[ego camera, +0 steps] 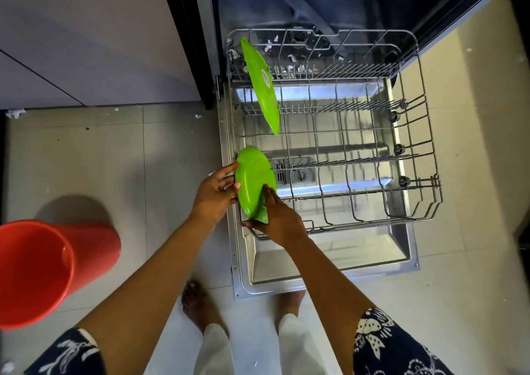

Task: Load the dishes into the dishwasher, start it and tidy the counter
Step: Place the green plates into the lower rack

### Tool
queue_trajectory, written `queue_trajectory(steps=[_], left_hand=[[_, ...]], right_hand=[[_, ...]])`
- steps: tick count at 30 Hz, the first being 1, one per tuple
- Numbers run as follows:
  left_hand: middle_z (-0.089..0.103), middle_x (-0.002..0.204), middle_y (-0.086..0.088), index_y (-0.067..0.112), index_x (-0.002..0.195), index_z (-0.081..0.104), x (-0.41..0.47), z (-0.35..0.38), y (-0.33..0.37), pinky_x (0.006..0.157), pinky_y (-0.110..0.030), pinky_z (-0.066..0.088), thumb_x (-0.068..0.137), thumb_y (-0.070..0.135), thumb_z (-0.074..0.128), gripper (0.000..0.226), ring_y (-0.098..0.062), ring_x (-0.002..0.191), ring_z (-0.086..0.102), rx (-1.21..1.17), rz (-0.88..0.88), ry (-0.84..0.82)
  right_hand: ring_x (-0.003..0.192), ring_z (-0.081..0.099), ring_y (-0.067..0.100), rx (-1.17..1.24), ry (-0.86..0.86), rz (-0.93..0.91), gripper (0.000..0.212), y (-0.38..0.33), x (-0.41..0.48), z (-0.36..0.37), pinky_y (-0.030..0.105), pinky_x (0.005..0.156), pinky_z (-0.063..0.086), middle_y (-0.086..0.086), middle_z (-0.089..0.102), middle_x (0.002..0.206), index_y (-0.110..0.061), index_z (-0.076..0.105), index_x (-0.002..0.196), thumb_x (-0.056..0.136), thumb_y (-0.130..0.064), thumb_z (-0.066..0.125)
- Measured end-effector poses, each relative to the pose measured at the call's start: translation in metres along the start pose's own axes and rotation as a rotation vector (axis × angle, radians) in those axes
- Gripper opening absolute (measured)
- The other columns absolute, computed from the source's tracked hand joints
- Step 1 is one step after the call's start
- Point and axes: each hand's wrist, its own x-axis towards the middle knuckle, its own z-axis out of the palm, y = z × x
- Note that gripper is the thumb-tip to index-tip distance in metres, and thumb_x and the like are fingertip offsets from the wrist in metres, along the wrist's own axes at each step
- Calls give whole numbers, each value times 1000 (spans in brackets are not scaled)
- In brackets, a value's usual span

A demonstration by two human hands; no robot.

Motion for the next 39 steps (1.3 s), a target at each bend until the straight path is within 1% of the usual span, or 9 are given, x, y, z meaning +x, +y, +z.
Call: queue_trajectory(steps=[4, 7, 9, 13, 19, 24, 30, 35, 39], left_hand=[[58, 115, -12, 18, 137, 46, 6, 2, -7, 68, -26, 59, 87, -15, 52, 60, -28, 107, 58, 38, 8, 23], [59, 116, -13, 14, 137, 45, 9, 4, -9, 78, -43, 57, 87, -13, 55, 58, -30, 107, 58, 48, -12, 71], [60, 113, -15, 4, 131, 48, 8, 10, -8, 73, -40, 56, 89, -9, 54, 45, -30, 103, 58, 11, -80, 113], [63, 97, -13, -2, 114, 57, 1, 21, -3, 55, -20, 56, 93, -1, 51, 21, -28, 86, 60, -4, -80, 152], [70, 65, 10, 16, 90, 60, -22, -1, 4, 50, -23, 55, 93, 2, 51, 17, -7, 57, 66, -151, 16, 244], [71, 66, 10, 15, 93, 61, -17, 7, 2, 51, -22, 55, 93, 1, 51, 17, -6, 59, 67, -132, 15, 203], [69, 66, 10, 15, 86, 59, -6, 32, -14, 51, -21, 55, 93, -1, 51, 20, -7, 64, 66, -49, -15, 181], [69, 76, 2, 6, 91, 60, -1, 44, -29, 85, -48, 53, 91, -2, 55, 10, -24, 81, 61, -10, -28, 221], [68, 79, -1, 21, 84, 62, 0, 41, -36, 82, -59, 52, 91, 8, 60, 14, -27, 82, 62, 76, -28, 257]], right_hand=[[136, 35, 20, -160, 79, 65, 59, 38, -18, -9, 43, 114, 19, 5, 38, 148, -17, 29, 145, 95, -45, 43], [140, 27, 19, -191, 90, 146, 55, 56, -29, -14, 50, 115, 4, 5, 36, 148, -18, 29, 145, 98, -44, 35], [137, 32, 18, -240, 34, 62, 51, 53, -33, -12, 50, 115, 0, 3, 43, 143, -21, 34, 142, 97, -45, 34], [123, 46, 24, -418, -47, 39, 46, 44, -39, -17, 53, 114, 2, 3, 58, 123, -19, 46, 129, 96, -49, 35], [126, 45, 23, -434, -9, 96, 49, 81, -56, -34, 46, 114, 13, 1, 58, 126, -21, 47, 129, 94, -53, 37], [125, 47, 21, -382, 49, -10, 38, 101, -62, -41, 40, 111, 24, 2, 58, 127, -20, 52, 128, 96, -39, 44], [84, 67, 23, -375, 231, 70, 16, 116, -65, -34, 50, 90, 42, -1, 71, 81, -23, 72, 84, 78, -37, 72], [98, 63, 23, -319, 271, 89, 18, 117, -60, -28, 48, 97, 32, -1, 71, 93, -21, 71, 94, 86, -35, 62], [113, 55, 19, -359, 198, 112, 28, 116, -58, -29, 45, 104, 23, -3, 66, 110, -23, 65, 109, 94, -39, 47]])
